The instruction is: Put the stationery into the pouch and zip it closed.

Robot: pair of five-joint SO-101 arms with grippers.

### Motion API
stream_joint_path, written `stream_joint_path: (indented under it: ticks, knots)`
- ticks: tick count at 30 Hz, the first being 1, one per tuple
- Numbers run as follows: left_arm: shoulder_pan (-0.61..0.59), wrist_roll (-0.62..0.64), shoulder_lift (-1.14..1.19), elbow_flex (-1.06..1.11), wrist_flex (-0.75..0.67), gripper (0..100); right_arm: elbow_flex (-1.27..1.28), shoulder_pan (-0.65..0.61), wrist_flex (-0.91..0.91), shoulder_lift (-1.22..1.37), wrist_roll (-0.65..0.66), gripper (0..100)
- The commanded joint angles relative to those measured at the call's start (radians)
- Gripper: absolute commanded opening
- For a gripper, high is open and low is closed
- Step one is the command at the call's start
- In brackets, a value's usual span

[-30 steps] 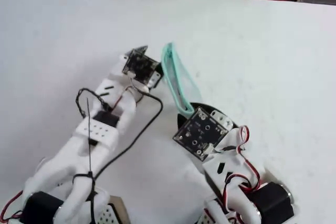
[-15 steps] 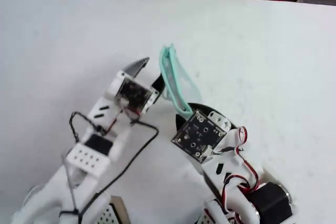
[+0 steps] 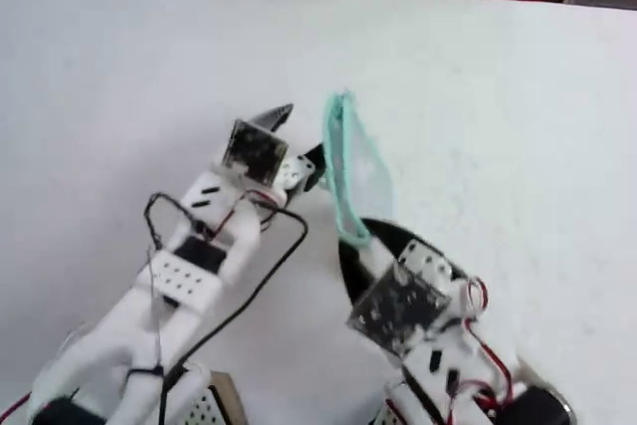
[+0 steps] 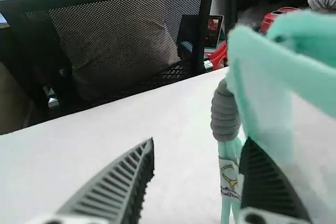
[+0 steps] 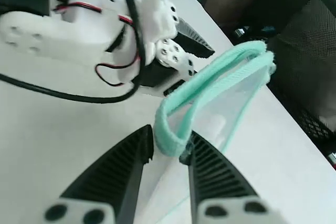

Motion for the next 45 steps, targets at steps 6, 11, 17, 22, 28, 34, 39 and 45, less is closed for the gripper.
stream_joint_path:
  ticks: [6,11,17,22,28,34,39,45]
  knots:
    - [0.113,0.003,0.042,0.009,-0.02,26,0.009,-0.044,0.064,-0.033,0.009,1.9]
    - [0.12,0.005,0.044,0.02,-0.012,26,0.009,-0.038,0.105,-0.039,0.009,1.9]
    - [0.128,-0.041,0.007,0.081,0.15,26,0.009,0.107,0.067,-0.03,0.018,1.9]
    - [0.13,-0.086,-0.104,0.114,0.196,26,0.011,0.117,0.064,-0.03,0.018,1.9]
    - [0.111,-0.086,-0.012,0.032,0.161,26,0.009,0.068,0.071,-0.03,0.011,1.9]
    - [0.036,-0.068,0.325,-0.195,0.069,26,0.002,-0.025,0.108,-0.036,0.018,1.9]
    - [0.013,0.026,0.455,-0.301,0.031,26,0.003,-0.025,0.108,-0.035,0.02,1.9]
    - [0.012,0.025,0.394,-0.311,0.026,25,0.008,-0.027,0.108,-0.035,0.02,1.9]
